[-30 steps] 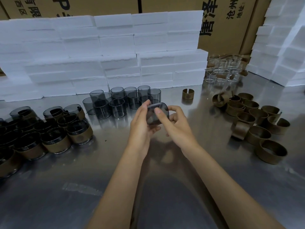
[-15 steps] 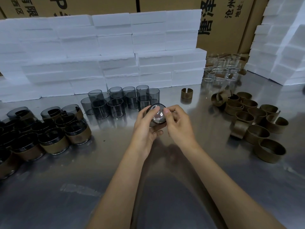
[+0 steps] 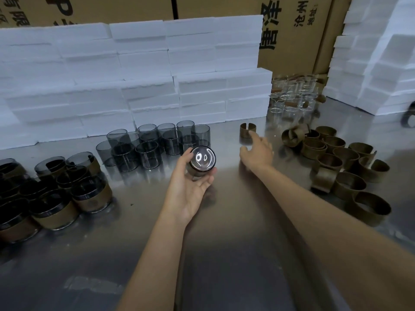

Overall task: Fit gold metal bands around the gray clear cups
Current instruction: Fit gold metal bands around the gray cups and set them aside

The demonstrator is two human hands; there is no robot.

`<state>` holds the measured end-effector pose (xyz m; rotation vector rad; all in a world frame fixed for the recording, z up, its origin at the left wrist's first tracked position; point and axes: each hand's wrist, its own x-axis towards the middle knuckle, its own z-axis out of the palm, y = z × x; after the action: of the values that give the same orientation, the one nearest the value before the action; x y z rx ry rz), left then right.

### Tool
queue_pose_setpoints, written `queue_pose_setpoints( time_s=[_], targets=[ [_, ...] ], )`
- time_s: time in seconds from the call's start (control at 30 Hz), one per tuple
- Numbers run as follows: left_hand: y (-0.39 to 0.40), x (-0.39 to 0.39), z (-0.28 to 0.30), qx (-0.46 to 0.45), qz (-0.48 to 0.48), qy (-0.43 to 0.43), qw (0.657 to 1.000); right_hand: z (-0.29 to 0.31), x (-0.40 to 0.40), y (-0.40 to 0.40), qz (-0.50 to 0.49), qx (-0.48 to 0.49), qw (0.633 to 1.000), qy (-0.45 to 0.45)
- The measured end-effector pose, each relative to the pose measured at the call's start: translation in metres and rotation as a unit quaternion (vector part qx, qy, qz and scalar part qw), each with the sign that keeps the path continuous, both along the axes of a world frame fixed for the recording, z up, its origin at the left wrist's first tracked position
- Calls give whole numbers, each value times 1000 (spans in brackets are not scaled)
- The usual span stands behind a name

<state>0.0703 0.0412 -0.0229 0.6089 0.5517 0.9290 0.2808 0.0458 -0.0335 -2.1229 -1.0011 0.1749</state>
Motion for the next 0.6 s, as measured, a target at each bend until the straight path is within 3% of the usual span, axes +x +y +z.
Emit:
queue_pose_setpoints(
  time_s=[0.27,0.43,0.6],
  targets=[
    [8,1,-6,-2,-9,-8,1000,-2,26,36,-32,-115,988,-94],
    [9,-1,-5,-1,-19,6,1000,-4,25,32,-50,-40,995,-73],
    [6,-1,0,-10,-19,13,1000,-2,1,6,-9,52,998,20]
  ],
)
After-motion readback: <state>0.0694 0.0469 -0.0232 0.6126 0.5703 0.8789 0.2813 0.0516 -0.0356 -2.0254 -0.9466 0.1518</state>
